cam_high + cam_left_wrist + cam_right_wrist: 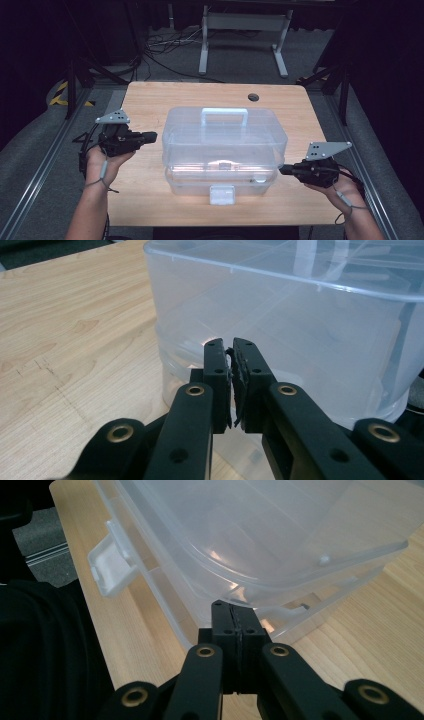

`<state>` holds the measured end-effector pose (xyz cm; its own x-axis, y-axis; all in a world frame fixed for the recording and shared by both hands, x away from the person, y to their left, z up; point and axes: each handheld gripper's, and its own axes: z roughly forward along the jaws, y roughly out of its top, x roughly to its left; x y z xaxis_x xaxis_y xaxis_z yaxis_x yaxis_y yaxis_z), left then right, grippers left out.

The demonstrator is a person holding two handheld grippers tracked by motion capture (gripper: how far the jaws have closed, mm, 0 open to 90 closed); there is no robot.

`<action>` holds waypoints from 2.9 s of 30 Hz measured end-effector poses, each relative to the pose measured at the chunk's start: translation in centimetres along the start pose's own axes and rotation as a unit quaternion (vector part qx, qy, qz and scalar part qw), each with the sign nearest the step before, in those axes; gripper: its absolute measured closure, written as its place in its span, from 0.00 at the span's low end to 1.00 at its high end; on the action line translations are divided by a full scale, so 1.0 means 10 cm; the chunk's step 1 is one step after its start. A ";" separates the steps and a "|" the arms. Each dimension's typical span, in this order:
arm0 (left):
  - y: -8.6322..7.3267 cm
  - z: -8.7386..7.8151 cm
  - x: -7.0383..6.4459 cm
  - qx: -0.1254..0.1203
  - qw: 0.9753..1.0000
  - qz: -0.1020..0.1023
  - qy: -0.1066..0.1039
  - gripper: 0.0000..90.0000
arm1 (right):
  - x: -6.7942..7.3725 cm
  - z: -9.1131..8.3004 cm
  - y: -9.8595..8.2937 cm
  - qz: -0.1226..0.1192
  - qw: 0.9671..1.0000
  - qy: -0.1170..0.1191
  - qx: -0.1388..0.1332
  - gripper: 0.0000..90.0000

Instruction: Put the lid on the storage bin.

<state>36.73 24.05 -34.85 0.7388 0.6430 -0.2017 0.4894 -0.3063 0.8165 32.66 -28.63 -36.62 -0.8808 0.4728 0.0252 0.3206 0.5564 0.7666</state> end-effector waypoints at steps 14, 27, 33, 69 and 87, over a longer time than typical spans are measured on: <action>0.01 0.09 0.06 0.015 1.000 -0.001 0.015 0.95 | 0.01 0.07 -0.08 0.006 1.000 0.012 0.023 1.00; -0.02 0.13 0.13 0.022 0.999 -0.009 0.022 0.95 | 0.00 0.15 -0.13 0.005 0.998 0.019 0.053 1.00; -0.03 0.14 0.14 0.025 0.999 -0.012 0.021 0.95 | 0.00 0.19 -0.15 0.004 0.997 0.023 0.070 1.00; -0.05 0.18 0.16 0.029 0.999 -0.017 0.018 0.95 | -0.04 0.15 -0.20 0.008 0.995 0.056 0.088 1.00; -0.17 0.08 0.09 0.025 0.999 -0.021 0.035 0.94 | -0.16 -0.15 -0.07 -0.003 0.999 0.023 0.032 1.00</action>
<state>36.98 24.56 -36.83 0.6842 0.7029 -0.1945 0.5429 -0.3127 0.7794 33.28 -30.79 -36.19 -0.8972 0.4386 0.0521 0.3363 0.6018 0.7244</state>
